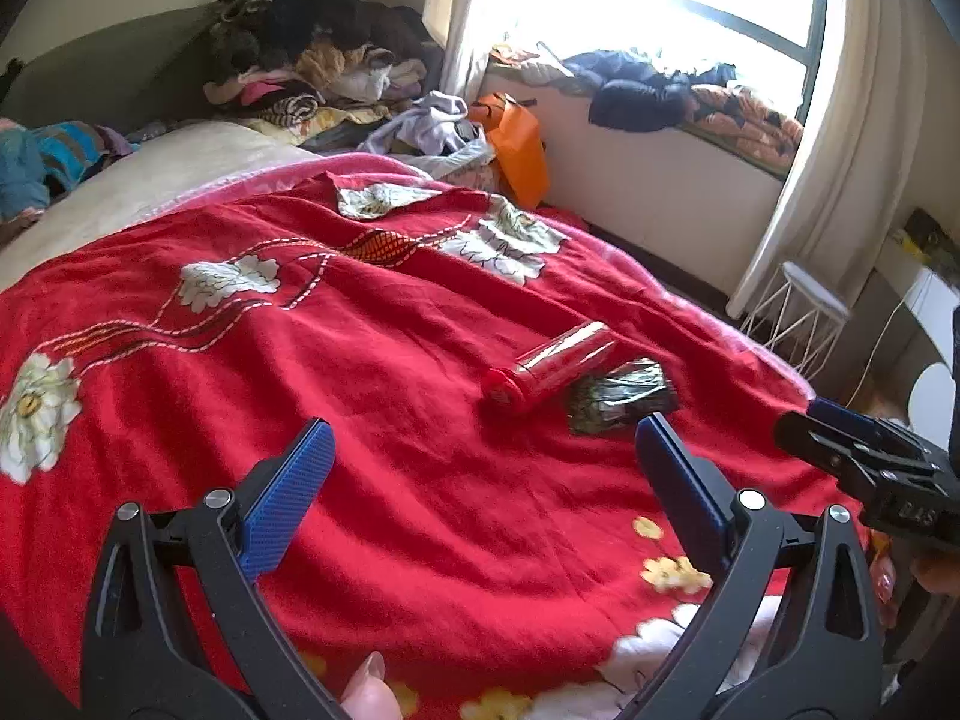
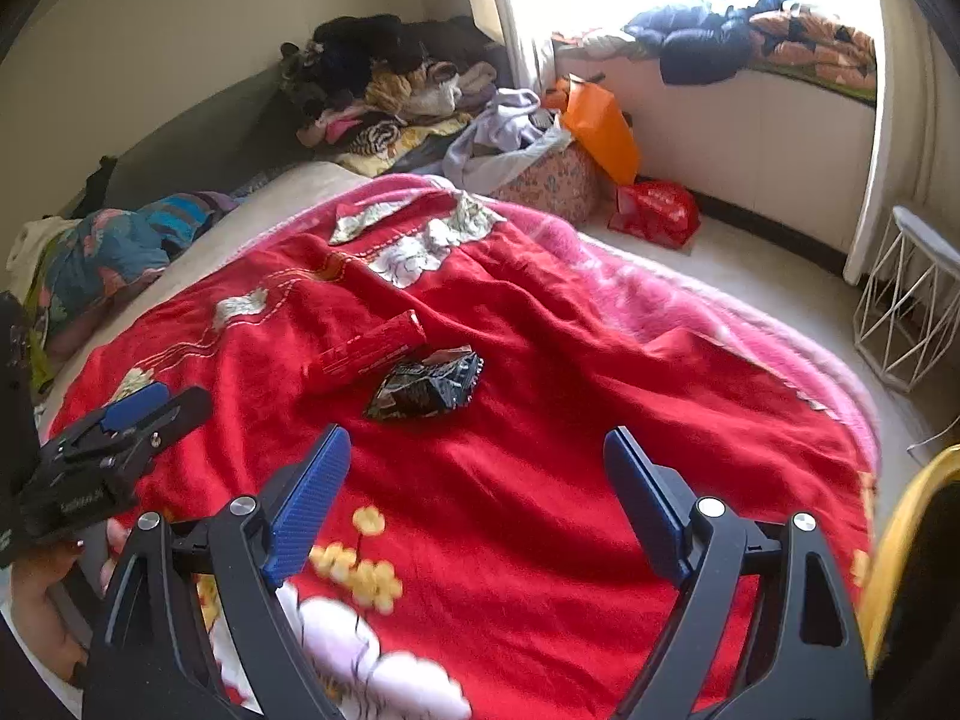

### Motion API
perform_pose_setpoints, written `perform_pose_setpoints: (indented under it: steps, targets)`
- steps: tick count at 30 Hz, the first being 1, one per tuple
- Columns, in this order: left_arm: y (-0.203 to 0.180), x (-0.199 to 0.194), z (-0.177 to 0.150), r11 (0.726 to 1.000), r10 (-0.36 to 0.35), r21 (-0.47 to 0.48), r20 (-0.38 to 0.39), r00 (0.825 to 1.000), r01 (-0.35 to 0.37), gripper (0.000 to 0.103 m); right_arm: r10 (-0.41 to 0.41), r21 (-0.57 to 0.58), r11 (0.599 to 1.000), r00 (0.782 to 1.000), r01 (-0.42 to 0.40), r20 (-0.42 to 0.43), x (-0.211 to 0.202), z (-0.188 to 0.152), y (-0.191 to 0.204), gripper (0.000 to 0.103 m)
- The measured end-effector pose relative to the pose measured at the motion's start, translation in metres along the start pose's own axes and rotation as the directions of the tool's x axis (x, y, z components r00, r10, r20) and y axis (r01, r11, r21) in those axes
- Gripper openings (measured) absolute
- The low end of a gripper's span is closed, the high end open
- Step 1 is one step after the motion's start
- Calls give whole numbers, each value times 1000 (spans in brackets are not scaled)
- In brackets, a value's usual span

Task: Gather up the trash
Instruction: 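Grasp the red can with the left tool while the right tool grasps the dark foil wrapper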

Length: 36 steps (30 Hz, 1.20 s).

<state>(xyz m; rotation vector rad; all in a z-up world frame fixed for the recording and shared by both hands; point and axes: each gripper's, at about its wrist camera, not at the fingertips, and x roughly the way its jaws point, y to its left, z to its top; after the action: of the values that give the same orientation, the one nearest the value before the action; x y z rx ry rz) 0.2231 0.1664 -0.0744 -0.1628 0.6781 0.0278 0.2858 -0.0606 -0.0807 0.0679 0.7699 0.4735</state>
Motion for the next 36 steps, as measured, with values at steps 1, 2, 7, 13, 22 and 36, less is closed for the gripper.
perform_pose_setpoints:
  steps: [1, 2, 7, 13, 22, 36]
  targets:
    - [0, 4, 1, 1000, 1, 7, -7, 1000, -1, 88, -7, 8, 1000, 1000, 7, -13, 8, 2, 0, 81]
    - [0, 8, 2, 1000, 0, 14, -13, 1000, 1, 83, -8, 12, 1000, 1000, 9, -22, 13, 3, 0, 78]
    - [5, 30, 3, 1000, -24, -2, -54, 998, 24, 70, 11, 65, 998, 998, -7, -67, 46, 9, -2, 69]
    - [4, 53, 8, 997, -69, 13, -87, 994, 71, 67, 50, 114, 993, 992, -37, -117, 77, 15, -1, 59]
    - [-2, 81, 21, 986, -165, 13, -102, 981, 167, 67, 184, 201, 967, 975, -157, -123, 91, 20, -3, 26]
    - [-32, 107, 16, 974, -185, 101, -175, 967, 205, 52, 124, 109, 987, 991, -118, -46, 17, -4, -22, 19]
